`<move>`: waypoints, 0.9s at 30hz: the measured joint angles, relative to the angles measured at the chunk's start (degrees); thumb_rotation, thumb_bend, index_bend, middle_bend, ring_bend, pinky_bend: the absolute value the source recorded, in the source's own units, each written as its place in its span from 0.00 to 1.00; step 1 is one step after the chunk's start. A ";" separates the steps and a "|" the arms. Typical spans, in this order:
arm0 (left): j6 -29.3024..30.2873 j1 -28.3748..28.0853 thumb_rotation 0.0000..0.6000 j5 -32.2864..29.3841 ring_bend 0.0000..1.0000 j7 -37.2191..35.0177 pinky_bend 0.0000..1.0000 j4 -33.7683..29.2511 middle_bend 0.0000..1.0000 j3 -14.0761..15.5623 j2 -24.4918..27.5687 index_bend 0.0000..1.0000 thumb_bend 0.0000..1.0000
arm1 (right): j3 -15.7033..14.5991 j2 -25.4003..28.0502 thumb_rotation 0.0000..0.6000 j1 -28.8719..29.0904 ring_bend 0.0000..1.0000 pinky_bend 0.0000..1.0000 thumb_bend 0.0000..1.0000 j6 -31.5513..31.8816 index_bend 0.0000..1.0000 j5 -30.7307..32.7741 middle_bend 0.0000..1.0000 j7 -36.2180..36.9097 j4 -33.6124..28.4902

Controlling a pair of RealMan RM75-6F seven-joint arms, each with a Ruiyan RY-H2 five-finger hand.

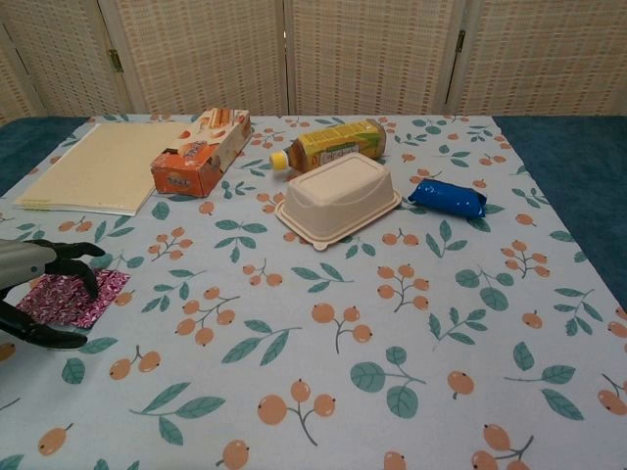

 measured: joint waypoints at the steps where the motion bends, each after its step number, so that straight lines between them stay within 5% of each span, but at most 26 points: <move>1: 0.05 0.09 0.44 -0.09 0.00 -0.16 0.00 0.14 0.00 0.03 0.12 0.30 0.09 | 0.03 0.00 1.00 -0.01 0.00 0.00 0.50 0.05 0.00 0.00 0.00 -0.05 -0.04; 27: 0.30 1.88 0.44 -0.30 0.00 -4.05 0.00 1.78 0.00 0.50 2.52 0.30 0.09 | -0.02 0.08 1.00 -0.25 0.00 0.00 0.50 0.50 0.00 -0.43 0.00 -0.16 -0.42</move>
